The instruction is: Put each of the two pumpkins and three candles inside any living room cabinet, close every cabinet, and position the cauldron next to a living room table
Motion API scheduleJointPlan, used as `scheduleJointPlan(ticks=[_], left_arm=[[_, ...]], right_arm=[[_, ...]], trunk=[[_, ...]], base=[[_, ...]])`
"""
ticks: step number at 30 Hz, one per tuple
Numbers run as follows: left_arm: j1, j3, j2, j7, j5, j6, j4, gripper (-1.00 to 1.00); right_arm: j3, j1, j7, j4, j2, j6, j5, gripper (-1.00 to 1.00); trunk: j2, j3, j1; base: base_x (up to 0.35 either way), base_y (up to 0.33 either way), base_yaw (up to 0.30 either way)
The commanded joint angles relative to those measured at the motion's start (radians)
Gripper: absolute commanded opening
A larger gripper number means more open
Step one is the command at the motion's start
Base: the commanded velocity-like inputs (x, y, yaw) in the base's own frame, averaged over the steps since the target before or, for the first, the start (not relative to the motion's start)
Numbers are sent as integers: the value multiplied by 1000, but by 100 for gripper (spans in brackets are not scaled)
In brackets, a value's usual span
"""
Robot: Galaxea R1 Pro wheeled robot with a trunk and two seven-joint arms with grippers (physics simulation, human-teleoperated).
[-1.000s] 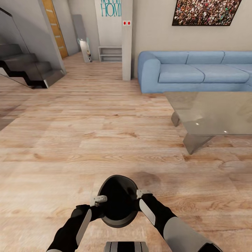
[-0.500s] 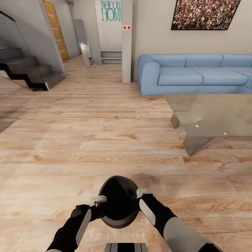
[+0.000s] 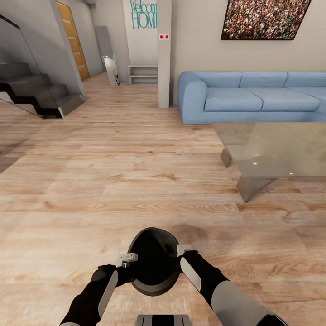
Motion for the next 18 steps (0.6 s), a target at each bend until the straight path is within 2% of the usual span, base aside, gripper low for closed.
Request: scheduleJointPlan(ticks=[1, 18], left_arm=[[0, -7, 1, -2, 1, -1, 0, -100], [0, -7, 1, -2, 1, 1, 0, -100]], right_arm=[[3, 0, 2, 1, 0, -4, -17, -100], [2, 0, 3, 5, 0, -10, -17, -100]], trunk=[[0, 0, 0], [4, 62, -7]], base=[[0, 0, 0], [0, 0, 0]])
